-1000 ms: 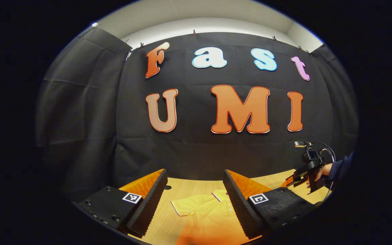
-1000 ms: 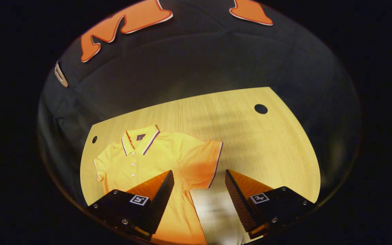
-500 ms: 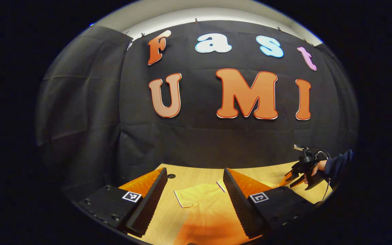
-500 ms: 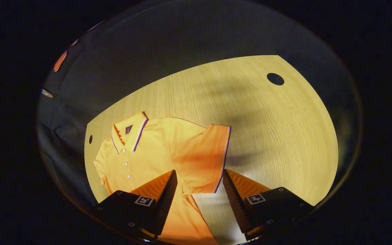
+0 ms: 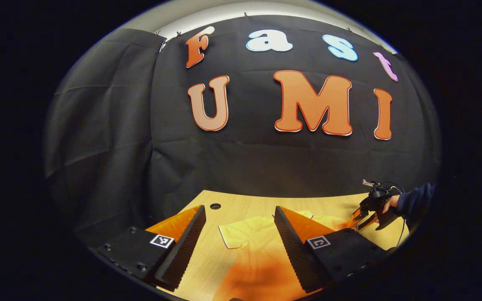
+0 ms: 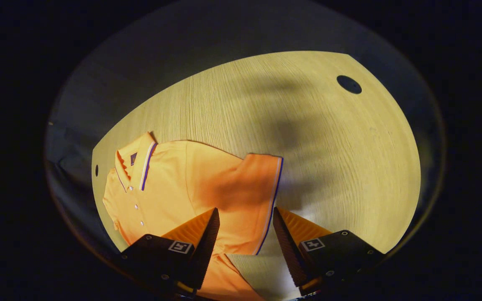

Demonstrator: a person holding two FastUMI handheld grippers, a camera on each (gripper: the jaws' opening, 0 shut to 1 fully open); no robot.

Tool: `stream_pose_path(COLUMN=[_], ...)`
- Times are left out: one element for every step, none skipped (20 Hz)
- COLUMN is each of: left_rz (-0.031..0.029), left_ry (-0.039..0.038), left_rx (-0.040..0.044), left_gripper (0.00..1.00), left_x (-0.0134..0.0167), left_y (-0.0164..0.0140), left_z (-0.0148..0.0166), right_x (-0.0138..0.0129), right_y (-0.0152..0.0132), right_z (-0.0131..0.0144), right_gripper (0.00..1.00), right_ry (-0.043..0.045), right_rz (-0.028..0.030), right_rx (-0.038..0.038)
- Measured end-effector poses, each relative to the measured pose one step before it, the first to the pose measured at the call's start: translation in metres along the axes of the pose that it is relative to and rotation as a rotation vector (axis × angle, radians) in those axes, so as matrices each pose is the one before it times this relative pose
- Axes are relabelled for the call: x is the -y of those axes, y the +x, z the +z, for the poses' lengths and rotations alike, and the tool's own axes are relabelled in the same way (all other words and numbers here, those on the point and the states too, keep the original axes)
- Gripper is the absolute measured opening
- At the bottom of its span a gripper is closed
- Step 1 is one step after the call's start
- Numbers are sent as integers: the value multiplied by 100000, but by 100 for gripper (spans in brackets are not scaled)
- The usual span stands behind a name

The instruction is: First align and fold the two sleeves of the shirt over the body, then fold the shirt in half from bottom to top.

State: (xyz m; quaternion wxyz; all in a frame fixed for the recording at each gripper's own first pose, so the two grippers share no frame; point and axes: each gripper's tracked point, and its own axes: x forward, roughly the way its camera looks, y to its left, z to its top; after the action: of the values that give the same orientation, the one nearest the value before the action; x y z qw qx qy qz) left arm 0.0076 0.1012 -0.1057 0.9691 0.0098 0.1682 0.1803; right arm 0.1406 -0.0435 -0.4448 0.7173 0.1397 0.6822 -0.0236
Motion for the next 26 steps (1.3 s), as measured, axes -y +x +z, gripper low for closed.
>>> stream_pose_path(left_rz=[118, 254, 269, 136, 258, 324, 136, -47, -46, -91, -56, -173, -351, -212, -179, 79, 14, 102, -38, 137, 182, 179, 174, 115, 130, 197], left_ry=[286, -189, -270, -380, -211, -110, -104, -122, -136, -283, -469, -569, -498, -403, -318, -70, 173, 366, 252, 95, -320, -499, -508, -623, -697, -629], left_rx=[-88, -238, -724, -1003, -1115, -676, -152, 201, -17, -219, -235, -210, -84, 114, 326, 289, 166, 554, 625, 675, 326, -192, -498, -569, -206, -170], left_gripper=[99, 99, 99, 99, 99, 99, 99, 99, 99, 99, 99, 99, 99, 99, 99, 99, 99, 99, 99, 99, 99, 99, 99, 99, 99, 99], left_x=[-74, 7, -62, -53, -71, -210, -80, -20, -45, -64, -82, 55, -19, -71, -36, -194, -46, -155, -140, -234, -352, -303, -254, -226, -158, -258], left_y=[33, 98, 122, 139, 38, 236, 326, 148, 297, 205, 24, 66, 37, 97, -102, -63, -88, 8, -197, -99, -33, 89, -46, 45, 43, 19], left_z=[0, -27, -110, -344, -187, -390, -118, 137, 59, 22, -356, -84, -109, 1, -83, 161, -17, 143, 183, 137, 30, -68, -350, -127, -235, -102], right_x=[73, -43, -177, -73, 96, 189, 291, 445, 424, 594, 17, 23, -101, 284, -263, -381, -654, -468, -190, -263, -819, -989, -878, -1202, -1036, -995], right_y=[277, 261, 430, 372, 464, -571, 240, -132, 11, 19, -57, 67, 111, -141, -15, 60, -186, -441, -357, -463, -676, -735, -650, -597, -433, -450], right_z=[108, -61, -296, -710, 407, 143, -17, -87, 164, 43, -36, 157, -161, 197, -58, 54, -94, 118, 340, 786, 102, 341, 73, 391, -181, -66], right_gripper=[79, 78, 74, 74, 71, 70, 65, 55, 54, 49, 29, 28, 26, 19, 13, 7, 7, 7, 7, 6, 6, 6, 6, 6, 6, 6], right_ry=[-321, 509, 541, -781, -401, -391, 232, 897, 1725, 2251, 1046, -2467, -2561, -4094, -850, 343, 1820, 2856, 1043, 639, 298, 351, 128, -150, -535, -1229], right_rz=[-151, -418, -258, -526, -1747, -1833, -1499, -1610, -1417, -2122, -340, -604, 97, -476, 359, 138, 2887, 1865, 970, 234, 2156, 2665, 2596, 3276, 2051, 1730], right_rx=[127, -495, -1207, -3076, 2468, -1464, 123, -1172, -226, -442, -108, 1434, 1205, 2160, 826, 1596, -542, 27, 1957, 3578, 738, 1122, 770, 1474, -3, 341])
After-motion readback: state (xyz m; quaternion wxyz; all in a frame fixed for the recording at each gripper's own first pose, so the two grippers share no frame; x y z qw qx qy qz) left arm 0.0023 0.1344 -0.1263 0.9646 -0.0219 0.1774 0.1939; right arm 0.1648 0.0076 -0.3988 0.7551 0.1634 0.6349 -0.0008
